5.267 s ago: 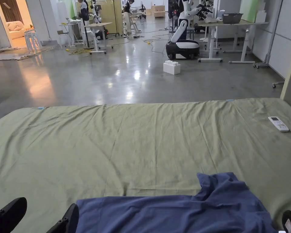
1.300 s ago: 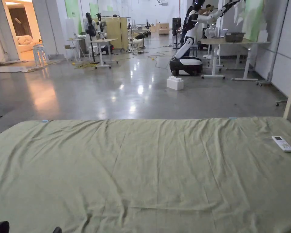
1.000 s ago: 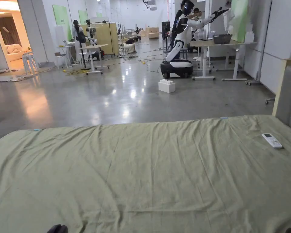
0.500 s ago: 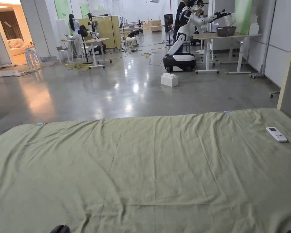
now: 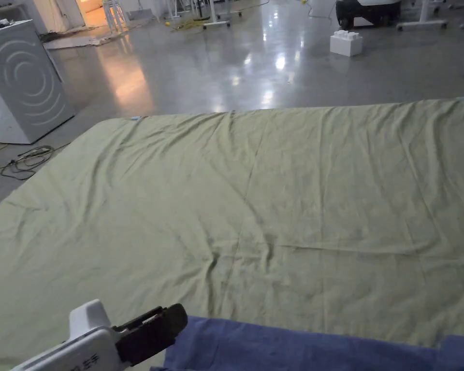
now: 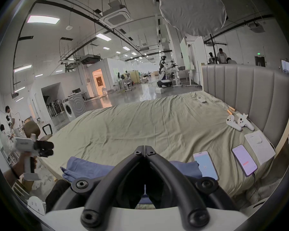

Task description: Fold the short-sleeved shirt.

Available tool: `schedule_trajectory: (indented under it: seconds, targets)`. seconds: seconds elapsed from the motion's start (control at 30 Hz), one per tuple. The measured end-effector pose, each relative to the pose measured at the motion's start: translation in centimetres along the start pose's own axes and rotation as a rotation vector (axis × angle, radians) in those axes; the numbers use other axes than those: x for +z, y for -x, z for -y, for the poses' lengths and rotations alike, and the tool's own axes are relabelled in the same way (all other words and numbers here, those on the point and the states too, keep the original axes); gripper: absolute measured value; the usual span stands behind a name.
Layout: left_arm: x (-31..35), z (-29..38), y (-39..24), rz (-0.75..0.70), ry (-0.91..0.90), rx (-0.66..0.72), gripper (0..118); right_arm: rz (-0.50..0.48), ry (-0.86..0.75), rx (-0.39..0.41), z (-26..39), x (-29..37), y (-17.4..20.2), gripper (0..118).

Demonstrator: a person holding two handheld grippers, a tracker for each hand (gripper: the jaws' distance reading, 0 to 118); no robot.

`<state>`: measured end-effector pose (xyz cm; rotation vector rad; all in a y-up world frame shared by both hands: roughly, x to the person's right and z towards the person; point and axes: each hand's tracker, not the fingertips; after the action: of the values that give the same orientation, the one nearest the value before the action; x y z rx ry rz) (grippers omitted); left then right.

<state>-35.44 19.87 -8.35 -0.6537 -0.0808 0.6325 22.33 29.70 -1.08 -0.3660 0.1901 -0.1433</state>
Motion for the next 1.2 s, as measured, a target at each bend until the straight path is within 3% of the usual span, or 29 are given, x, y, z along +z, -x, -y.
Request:
schedule_trajectory:
  seconds: [0.07, 0.1, 0.17, 0.23, 0.37, 0.4, 0.43, 0.5, 0.53, 0.67, 0.73, 0.8, 1.0, 1.07, 1.13, 1.2]
  targets:
    - [-2.6, 0.6, 2.1, -0.09, 0.039, -0.085, 99, 0.007, 0.017, -0.001, 0.2, -0.1, 0.1, 0]
    - [-3.7, 0.8, 3.0, -0.064, 0.095, -0.072, 99, 0.011, 0.025, -0.004, 0.3, 0.0, 0.0, 0]
    - [-5.5, 1.4, 4.3, -0.004, 0.166, 0.028, 99, 0.014, 0.042, -0.012, 0.5, 0.1, -0.1, 0]
    - [-7.4, 1.4, 6.4, 0.043, 0.238, 0.23, 99, 0.014, 0.062, -0.014, 0.7, 0.2, -0.3, 0]
    - [-9.0, 1.2, 8.9, 0.177, 0.242, 0.408, 90, 0.029, 0.086, 0.0, 0.9, 0.6, -0.4, 0]
    - [-8.4, 1.8, 7.2, 0.207, 0.252, 0.45, 82, 0.031, 0.089, 0.0, 1.0, 0.7, -0.4, 0]
    - [-8.5, 2.2, 6.7, 0.234, 0.293, 0.493, 64, 0.032, 0.091, -0.001, 1.1, 0.8, -0.4, 0]
    - [-9.3, 3.3, 6.2, 0.166, 0.335, 0.453, 22, 0.034, 0.099, -0.01, 1.2, 0.8, -0.5, 0]
    - [-10.6, 3.2, 8.2, 0.117, 0.348, 0.431, 16, 0.035, 0.103, -0.013, 1.2, 0.7, -0.5, 0]
    - [-10.0, 3.0, 8.3, 0.144, 0.263, 0.506, 13, 0.043, 0.102, -0.002, 0.9, 1.2, -0.4, 0]
    - [-8.4, 1.7, 7.7, 0.104, 0.208, 0.442, 12, 0.041, 0.099, 0.005, 0.7, 1.4, -0.5, 0]
    - [-5.8, 0.2, 6.9, 0.111, 0.149, 0.507, 12, 0.045, 0.104, 0.009, 0.4, 1.6, -0.7, 0]
    - [-0.1, -6.2, 6.9, -0.025, 0.025, 0.259, 12, 0.042, 0.101, -0.033, 0.9, 1.7, -1.1, 0]
    - [0.6, -6.2, 4.0, -0.098, 0.012, 0.204, 12, 0.027, 0.105, -0.076, 1.4, 1.6, -1.3, 0]
    - [-0.2, -4.7, 1.0, -0.064, 0.021, 0.181, 11, 0.004, 0.116, -0.115, 1.8, 1.3, -1.4, 0]
    - [-2.0, -2.2, -3.2, 0.068, 0.085, 0.155, 11, 0.005, 0.123, -0.136, 2.0, 1.3, -1.6, 0]
